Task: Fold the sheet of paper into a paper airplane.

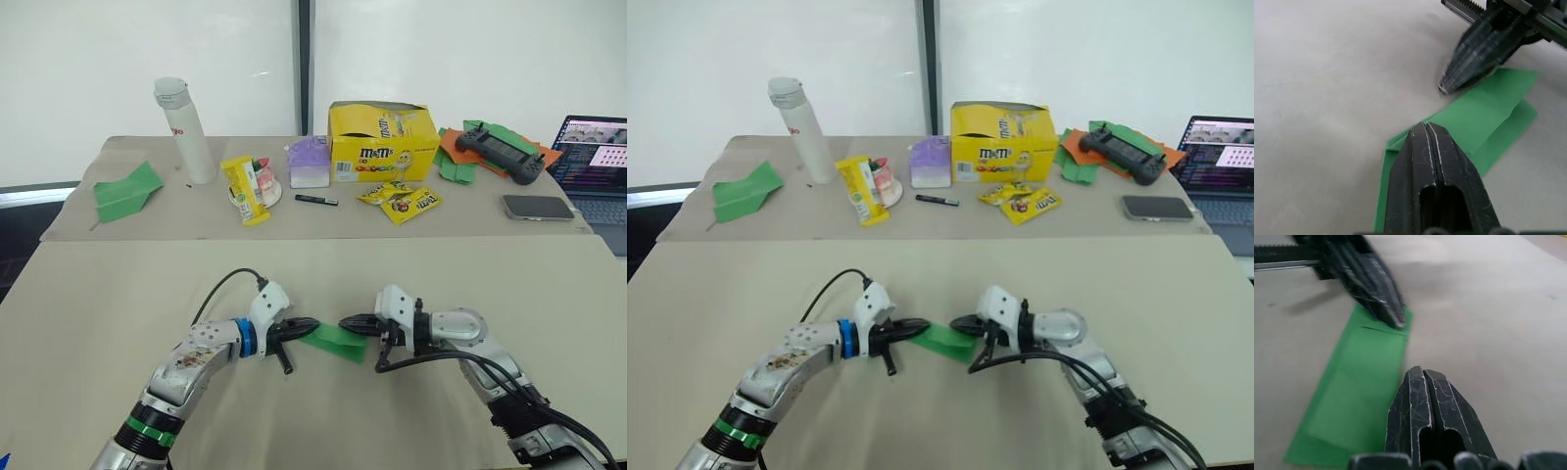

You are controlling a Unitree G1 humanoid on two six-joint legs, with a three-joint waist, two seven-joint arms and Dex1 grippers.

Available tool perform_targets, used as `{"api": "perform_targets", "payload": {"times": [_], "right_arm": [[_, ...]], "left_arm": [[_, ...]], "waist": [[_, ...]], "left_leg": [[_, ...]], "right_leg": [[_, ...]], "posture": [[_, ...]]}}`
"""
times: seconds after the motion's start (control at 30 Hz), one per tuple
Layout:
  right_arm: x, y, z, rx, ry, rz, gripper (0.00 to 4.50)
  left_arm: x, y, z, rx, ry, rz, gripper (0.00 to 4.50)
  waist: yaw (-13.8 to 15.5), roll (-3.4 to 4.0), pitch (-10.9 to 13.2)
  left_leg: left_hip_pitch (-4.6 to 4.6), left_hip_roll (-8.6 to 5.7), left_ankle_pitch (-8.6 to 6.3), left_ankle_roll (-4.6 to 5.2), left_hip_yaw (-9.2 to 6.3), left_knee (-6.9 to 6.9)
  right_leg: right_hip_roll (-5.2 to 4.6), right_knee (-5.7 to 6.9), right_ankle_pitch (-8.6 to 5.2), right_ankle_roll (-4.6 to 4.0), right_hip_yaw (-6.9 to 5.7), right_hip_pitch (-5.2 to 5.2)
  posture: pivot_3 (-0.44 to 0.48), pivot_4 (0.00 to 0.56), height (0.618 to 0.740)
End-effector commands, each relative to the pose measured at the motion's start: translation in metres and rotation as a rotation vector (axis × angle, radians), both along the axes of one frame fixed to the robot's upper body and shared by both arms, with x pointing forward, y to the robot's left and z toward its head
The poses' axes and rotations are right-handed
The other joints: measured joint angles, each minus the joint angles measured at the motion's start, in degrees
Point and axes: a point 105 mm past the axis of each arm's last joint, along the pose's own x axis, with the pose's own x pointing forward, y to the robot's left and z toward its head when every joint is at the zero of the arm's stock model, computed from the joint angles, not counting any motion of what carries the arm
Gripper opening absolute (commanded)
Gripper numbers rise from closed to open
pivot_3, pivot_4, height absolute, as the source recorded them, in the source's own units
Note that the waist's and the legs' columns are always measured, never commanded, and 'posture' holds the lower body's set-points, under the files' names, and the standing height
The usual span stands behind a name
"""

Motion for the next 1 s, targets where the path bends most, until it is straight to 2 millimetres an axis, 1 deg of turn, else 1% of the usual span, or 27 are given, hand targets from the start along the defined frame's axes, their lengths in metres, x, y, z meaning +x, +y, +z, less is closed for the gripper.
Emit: {"api": "perform_targets", "payload": {"times": [0.03, 0.1, 0.2, 0.37, 0.43, 0.57, 0.73, 0.83, 1.0], "right_arm": [[-0.001, 0.017, 0.035, 0.076, -0.09, 0.075, 0.02], [-0.007, 0.028, 0.032, 0.044, -0.076, 0.123, 0.02], [-0.009, 0.039, 0.022, -0.001, -0.051, 0.152, 0.02], [-0.012, 0.044, -0.006, -0.096, 0.021, 0.171, 0.02], [-0.013, 0.04, -0.019, -0.145, 0.056, 0.168, 0.02], [-0.013, 0.03, -0.028, -0.156, 0.107, 0.125, 0.02], [-0.018, 0.014, -0.036, -0.18, 0.137, 0.103, 0.02], [-0.024, -0.002, -0.041, -0.174, 0.191, 0.069, 0.02], [-0.036, -0.03, -0.051, -0.216, 0.222, 0.035, 0.02]], "left_arm": [[-0.006, 0.007, -0.025, 0.064, 0.099, 0.022, 0.0], [-0.006, 0.007, -0.025, 0.063, 0.102, 0.021, 0.0], [-0.006, 0.008, -0.026, 0.067, 0.103, 0.024, 0.0], [-0.007, 0.009, -0.026, 0.071, 0.111, 0.03, 0.0], [-0.007, 0.01, -0.026, 0.074, 0.111, 0.031, 0.0], [-0.008, 0.01, -0.026, 0.075, 0.115, 0.03, 0.0], [-0.007, 0.008, -0.027, 0.073, 0.121, 0.022, 0.0], [-0.008, 0.007, -0.027, 0.07, 0.125, 0.013, 0.0], [-0.007, 0.007, -0.028, 0.071, 0.128, 0.009, 0.0]], "waist": [[-0.17, 0.01, 0.0], [-0.21, 0.0, 0.0], [-0.18, 0.0, 0.0], [-0.28, 0.01, 0.0], [-0.41, 0.0, 0.0], [-0.55, 0.04, -0.03], [-0.46, 0.04, -0.04], [-0.28, 0.04, -0.04], [-0.02, 0.02, -0.07]], "left_leg": [[0.0, 0.0, 0.0, 0.0, 0.0, 0.0], [-0.01, 0.01, 0.0, 0.0, -0.02, 0.0], [-0.02, 0.0, 0.0, 0.0, -0.05, 0.0], [-0.02, 0.0, 0.0, 0.0, -0.02, 0.0], [-0.01, 0.0, 0.0, 0.0, -0.03, 0.0], [0.05, 0.03, 0.0, 0.0, -0.03, 0.0], [0.05, 0.01, 0.0, 0.0, -0.05, -0.01], [0.05, -0.01, 0.0, 0.0, -0.04, -0.01], [0.05, -0.02, -0.01, 0.0, -0.03, -0.01]], "right_leg": [[0.01, 0.01, 0.02, -0.03, 0.0, -0.01], [0.02, 0.01, 0.06, -0.1, -0.01, -0.02], [0.02, -0.01, 0.05, -0.1, -0.04, -0.01], [0.01, -0.01, 0.08, -0.13, -0.02, -0.03], [0.03, -0.01, 0.07, -0.13, -0.03, -0.02], [0.08, 0.0, 0.02, -0.04, -0.03, 0.03], [0.04, -0.01, 0.02, -0.04, -0.03, 0.04], [0.0, -0.02, 0.01, -0.03, -0.03, 0.06], [-0.04, -0.06, -0.06, 0.08, -0.04, 0.1]], "posture": [[0.0, 0.15, 0.74], [0.0, 0.15, 0.74], [0.0, 0.15, 0.74], [0.0, 0.15, 0.74], [0.0, 0.15, 0.74], [0.0, 0.15, 0.74], [0.0, 0.15, 0.74], [0.0, 0.15, 0.74], [0.0, 0.15, 0.74]]}}
